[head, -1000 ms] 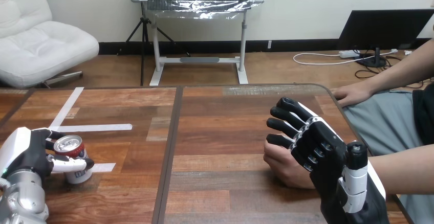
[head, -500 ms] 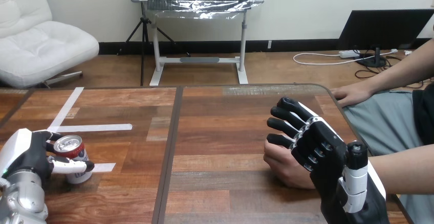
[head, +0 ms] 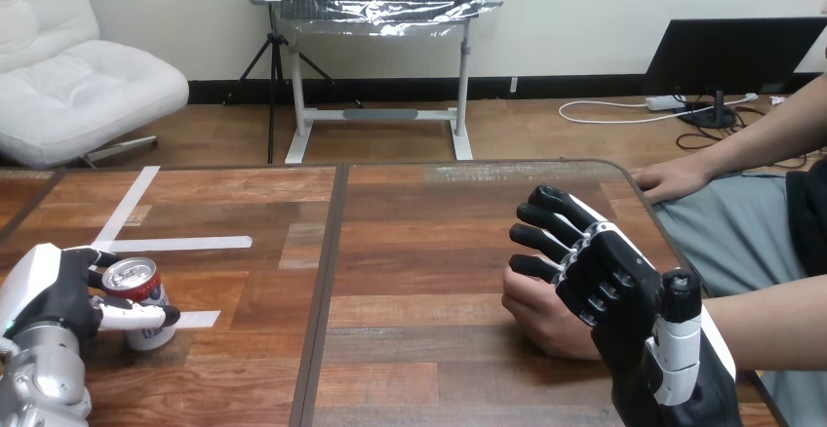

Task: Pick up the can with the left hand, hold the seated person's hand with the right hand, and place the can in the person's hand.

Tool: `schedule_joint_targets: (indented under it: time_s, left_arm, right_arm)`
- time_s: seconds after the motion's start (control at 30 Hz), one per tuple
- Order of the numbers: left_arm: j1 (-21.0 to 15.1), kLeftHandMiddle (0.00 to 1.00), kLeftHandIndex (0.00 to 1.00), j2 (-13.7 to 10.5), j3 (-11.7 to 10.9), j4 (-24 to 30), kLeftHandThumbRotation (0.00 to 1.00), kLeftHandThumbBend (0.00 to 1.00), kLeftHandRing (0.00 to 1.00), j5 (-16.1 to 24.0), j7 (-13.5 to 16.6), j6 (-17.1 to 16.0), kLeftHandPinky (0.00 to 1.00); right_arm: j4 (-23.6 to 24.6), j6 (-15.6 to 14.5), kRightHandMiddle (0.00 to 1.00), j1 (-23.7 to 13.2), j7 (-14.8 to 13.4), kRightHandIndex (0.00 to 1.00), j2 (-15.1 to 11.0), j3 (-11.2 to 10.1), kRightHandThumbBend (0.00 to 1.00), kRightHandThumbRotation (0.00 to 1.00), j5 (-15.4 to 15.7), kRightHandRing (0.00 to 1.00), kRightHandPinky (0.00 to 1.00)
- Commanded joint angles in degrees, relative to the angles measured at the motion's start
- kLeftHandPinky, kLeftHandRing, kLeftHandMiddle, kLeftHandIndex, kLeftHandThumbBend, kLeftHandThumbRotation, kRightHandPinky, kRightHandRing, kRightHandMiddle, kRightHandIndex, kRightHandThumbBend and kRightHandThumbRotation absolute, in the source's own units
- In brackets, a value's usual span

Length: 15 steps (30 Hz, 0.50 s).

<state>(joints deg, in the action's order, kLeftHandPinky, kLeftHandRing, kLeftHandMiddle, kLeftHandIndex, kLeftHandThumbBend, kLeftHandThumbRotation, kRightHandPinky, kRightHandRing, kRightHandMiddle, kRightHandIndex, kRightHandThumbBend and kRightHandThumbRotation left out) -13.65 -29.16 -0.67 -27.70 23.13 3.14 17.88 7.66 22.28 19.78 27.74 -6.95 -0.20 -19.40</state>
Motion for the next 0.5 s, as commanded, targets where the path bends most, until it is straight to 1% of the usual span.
schedule_joint_targets:
  time_s: [0.0,0.17,0.37,0.47]
  left_arm:
    - [-4.08,0.63,0.67,-1.9,0.86,2.1,0.0,0.82,0.59,1.64,1.28,-1.5,0.5]
    - [-3.61,0.61,0.64,-1.91,0.86,2.99,0.0,0.8,0.56,2.05,1.75,-2.03,0.48]
    - [-3.73,0.58,0.61,-1.65,0.69,2.67,0.0,0.77,0.54,1.99,2.2,-2.06,0.45]
    - [-3.68,0.56,0.59,-1.53,0.62,2.45,0.0,0.76,0.51,2.04,3.0,-2.64,0.43]
  right_arm:
    - [3.07,0.03,0.87,-2.41,-0.31,0.87,-0.03,0.08,0.94,1.0,-0.39,0.85,0.8]
    - [3.31,-0.19,0.86,-2.32,-0.46,0.86,-0.06,0.16,0.94,1.0,-0.53,0.85,0.8]
    - [3.38,-0.13,0.86,-2.32,-0.47,0.86,-0.14,0.22,0.94,1.0,-0.47,0.85,0.79]
    - [3.44,-0.16,0.86,-2.33,-0.51,0.86,-0.15,0.24,0.94,1.0,-0.4,0.85,0.79]
